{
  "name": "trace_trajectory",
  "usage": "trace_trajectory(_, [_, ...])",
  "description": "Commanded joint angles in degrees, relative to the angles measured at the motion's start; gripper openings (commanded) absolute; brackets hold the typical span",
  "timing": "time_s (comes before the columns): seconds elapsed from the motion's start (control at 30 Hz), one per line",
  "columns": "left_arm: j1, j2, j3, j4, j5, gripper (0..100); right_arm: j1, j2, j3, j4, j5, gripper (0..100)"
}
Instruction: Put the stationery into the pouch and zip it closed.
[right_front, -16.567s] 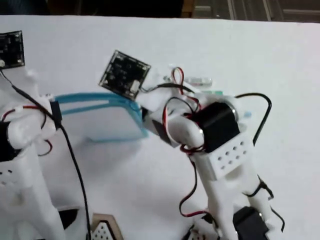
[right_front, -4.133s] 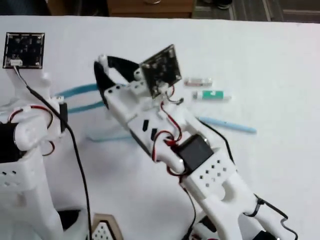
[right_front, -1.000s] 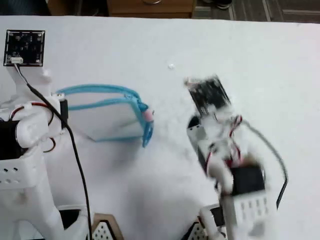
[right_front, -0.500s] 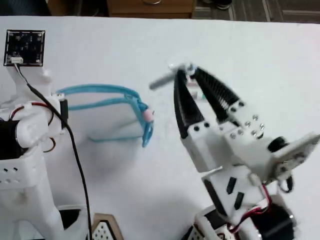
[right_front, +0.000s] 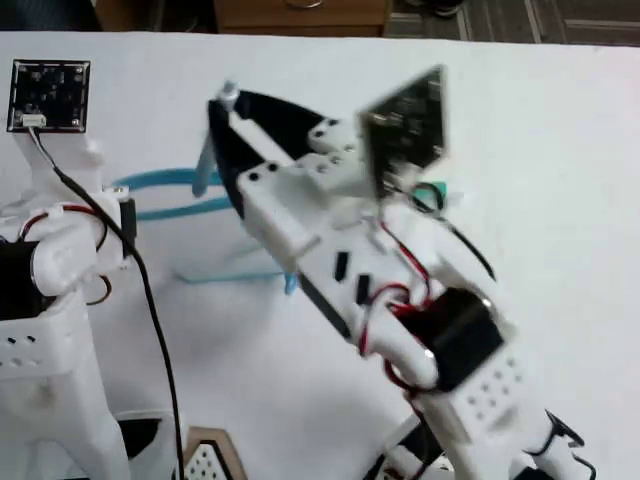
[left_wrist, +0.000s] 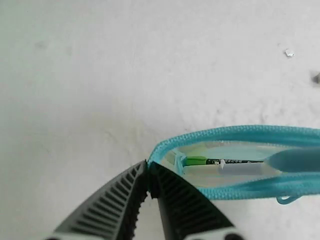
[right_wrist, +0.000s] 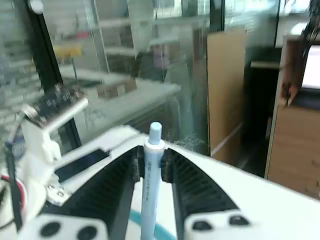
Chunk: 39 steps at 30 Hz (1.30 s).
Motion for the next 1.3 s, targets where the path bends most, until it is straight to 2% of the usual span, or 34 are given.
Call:
trace_trajectory(0.0, [0.75,4.26,4.48,0.62,-0.18,2,-0.04,1.54,1.93,-1.8,-0.26,1.6])
trace_trajectory(0.07, [0.75,4.26,4.48,0.62,-0.18,2,-0.04,1.8,4.31,-3.12,0.26,1.6])
trace_trajectory(0.23, [0.84,4.26,4.48,0.62,-0.35,2,-1.89,2.07,9.23,-3.21,7.65,3.3])
trace_trajectory(0.3, [0.84,4.26,4.48,0.62,-0.35,2,-2.51,1.8,10.55,-2.95,7.82,10.9])
trace_trajectory(0.43, [0.84,4.26,4.48,0.44,-0.35,2,-2.77,1.8,10.46,-1.54,6.77,33.1])
trace_trajectory(0.53, [0.84,4.35,4.48,0.44,-0.35,2,-2.24,1.71,10.37,-1.63,6.33,36.8])
trace_trajectory(0.67, [0.84,4.53,4.48,0.44,-0.35,2,2.15,2.42,7.82,-1.71,6.15,36.5])
trace_trajectory(0.77, [0.84,4.53,4.48,0.44,-0.35,2,8.31,2.95,5.1,-1.1,6.24,36.5])
trace_trajectory(0.9, [0.84,4.62,4.48,0.35,-0.35,2,19.3,9.54,0.88,5.93,7.3,36.5])
trace_trajectory(1.0, [0.84,4.62,4.48,0.35,-0.35,2,25.45,18.59,-2.29,14.46,18.29,33.1])
trace_trajectory(1.13, [0.84,4.62,4.48,0.35,-0.35,2,31.25,31.6,-6.77,23.34,37.19,20.0])
trace_trajectory(1.27, [0.84,4.62,4.48,0.26,-0.35,2,35.82,44.09,-12.48,26.68,49.41,21.6])
